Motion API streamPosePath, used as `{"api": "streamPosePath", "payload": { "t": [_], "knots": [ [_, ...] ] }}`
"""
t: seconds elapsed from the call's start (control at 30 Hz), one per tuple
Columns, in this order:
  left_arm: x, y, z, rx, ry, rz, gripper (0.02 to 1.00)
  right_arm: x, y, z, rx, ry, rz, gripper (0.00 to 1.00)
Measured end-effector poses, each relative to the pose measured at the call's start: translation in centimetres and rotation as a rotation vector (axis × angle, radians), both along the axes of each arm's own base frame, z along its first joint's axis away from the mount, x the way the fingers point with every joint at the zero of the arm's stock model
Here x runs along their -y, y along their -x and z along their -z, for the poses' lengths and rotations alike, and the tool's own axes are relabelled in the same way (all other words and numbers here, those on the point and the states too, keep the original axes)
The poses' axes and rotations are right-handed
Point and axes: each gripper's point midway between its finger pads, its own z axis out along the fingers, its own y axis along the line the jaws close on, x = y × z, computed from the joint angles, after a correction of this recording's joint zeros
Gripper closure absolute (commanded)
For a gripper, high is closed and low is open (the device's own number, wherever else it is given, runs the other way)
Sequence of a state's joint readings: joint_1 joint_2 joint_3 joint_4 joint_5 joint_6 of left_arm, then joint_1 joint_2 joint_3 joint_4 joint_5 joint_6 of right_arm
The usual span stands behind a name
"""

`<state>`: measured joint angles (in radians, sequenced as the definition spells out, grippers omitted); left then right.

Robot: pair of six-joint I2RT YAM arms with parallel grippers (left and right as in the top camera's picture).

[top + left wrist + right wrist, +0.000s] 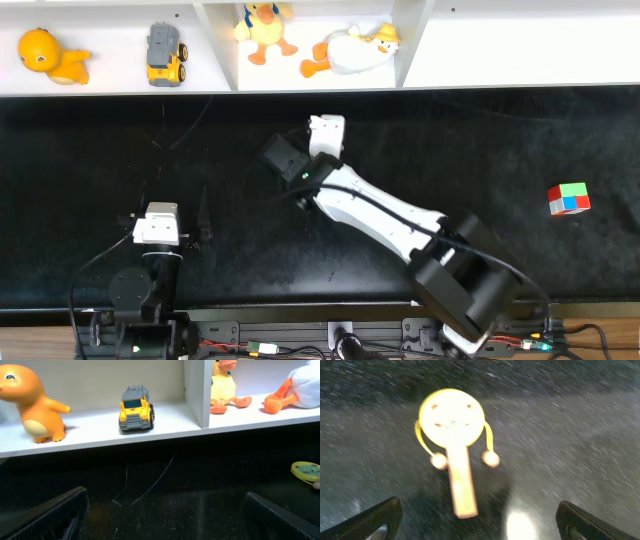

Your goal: Store Toys

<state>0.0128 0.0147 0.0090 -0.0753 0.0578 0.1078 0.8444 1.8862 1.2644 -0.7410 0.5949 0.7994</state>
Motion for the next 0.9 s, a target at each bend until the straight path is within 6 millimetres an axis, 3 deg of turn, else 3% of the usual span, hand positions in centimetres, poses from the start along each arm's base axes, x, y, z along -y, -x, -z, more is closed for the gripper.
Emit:
{"api": "streamPosePath", "payload": {
  "t": [0.2,0.4,0.57,0.67,0.73,0.77,0.9],
  "knots": [
    [0.0,0.0,0.0,0.0,0.0,0.0,0.02,-1.7,-0.7,1.3,-0.05,-0.047,-0.093,0.007],
    [0.0,0.0,0.0,0.0,0.0,0.0,0.02,-1.5,-0.4,3.1,-0.128,-0.057,-0.113,0.005],
    [0.0,0.0,0.0,0.0,0.0,0.0,0.02,-1.3,-0.6,3.1,-0.138,-0.064,-0.115,0.049],
    [0.0,0.0,0.0,0.0,0.0,0.0,0.02,-1.3,-0.6,3.1,-0.141,-0.062,-0.12,0.189],
    [0.0,0.0,0.0,0.0,0.0,0.0,0.02,-1.3,-0.6,3.1,-0.145,-0.062,-0.124,0.38],
    [0.0,0.0,0.0,0.0,0.0,0.0,0.02,-1.4,-0.6,3.1,-0.146,-0.062,-0.126,0.524],
    [0.0,0.0,0.0,0.0,0.0,0.0,0.02,-1.2,-0.5,3.3,-0.152,-0.062,-0.123,0.809]
  ]
}}
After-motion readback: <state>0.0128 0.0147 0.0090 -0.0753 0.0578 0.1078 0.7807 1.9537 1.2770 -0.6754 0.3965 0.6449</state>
